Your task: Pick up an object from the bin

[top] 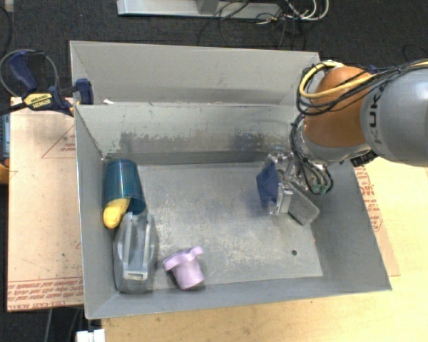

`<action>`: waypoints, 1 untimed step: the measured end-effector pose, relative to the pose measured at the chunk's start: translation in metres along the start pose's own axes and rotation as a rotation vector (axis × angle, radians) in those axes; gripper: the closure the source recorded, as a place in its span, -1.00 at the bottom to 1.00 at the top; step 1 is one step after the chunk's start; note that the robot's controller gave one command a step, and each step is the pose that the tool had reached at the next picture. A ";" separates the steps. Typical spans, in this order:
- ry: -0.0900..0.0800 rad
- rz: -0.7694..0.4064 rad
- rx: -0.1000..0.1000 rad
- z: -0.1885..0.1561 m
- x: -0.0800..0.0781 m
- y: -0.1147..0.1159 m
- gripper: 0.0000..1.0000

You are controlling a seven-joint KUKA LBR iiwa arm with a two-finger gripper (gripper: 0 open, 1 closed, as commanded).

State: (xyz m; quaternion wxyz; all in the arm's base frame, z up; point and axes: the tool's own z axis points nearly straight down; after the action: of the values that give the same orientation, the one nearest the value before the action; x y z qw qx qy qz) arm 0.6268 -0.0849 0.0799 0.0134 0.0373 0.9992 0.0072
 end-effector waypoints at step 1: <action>0.020 0.064 0.006 0.011 0.016 0.103 1.00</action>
Offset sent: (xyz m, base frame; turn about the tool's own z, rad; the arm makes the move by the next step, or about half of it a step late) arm 0.0000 0.0000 0.0000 0.0000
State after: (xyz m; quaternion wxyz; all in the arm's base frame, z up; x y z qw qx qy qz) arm 0.6185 0.0190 0.0705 0.0030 0.0695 0.9976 0.0051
